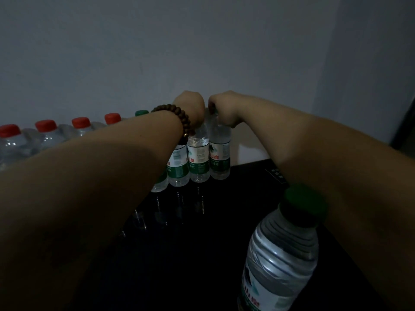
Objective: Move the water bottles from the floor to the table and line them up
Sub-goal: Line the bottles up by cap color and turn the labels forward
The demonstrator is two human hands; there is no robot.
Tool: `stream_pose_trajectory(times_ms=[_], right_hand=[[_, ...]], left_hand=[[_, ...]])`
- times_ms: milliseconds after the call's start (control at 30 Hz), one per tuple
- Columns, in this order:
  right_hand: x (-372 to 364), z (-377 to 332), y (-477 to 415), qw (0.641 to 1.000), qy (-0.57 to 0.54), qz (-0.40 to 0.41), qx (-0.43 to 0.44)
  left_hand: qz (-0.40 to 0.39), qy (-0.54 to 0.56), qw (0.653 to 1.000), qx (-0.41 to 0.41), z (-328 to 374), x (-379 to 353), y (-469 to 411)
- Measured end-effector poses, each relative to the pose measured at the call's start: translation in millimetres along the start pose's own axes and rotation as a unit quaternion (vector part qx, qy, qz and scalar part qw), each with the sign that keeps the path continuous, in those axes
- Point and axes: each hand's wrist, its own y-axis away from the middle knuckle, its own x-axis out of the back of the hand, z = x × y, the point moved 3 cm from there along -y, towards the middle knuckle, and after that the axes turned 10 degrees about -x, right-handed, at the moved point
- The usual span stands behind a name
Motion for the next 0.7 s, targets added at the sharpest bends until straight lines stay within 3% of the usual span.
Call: stream_pose_trajectory(times_ms=[300,400,533,700], right_hand=[[-6.6,1.5,-19.3,1.000,-0.027,0.008,0.001],[-8.5,7.2,-18.4,0.998,-0.063,0.015,0.004],[-4.6,28.8,2.5,0.980,-0.192,0.019,-0.053],[-4.8,44.6,58.7,0.970,-0.221,0.037,-0.092]], left_hand=[[0.033,-0.006,0.999,0.000,-9.1,-0.7,-3.2],[0.043,0.067,0.996,0.031,-12.3,2.1,4.4],[0.117,0.181,0.975,0.054,-11.3,17.3,23.0],[0.148,0.103,0.983,-0.025,11.9,33.5,74.6]])
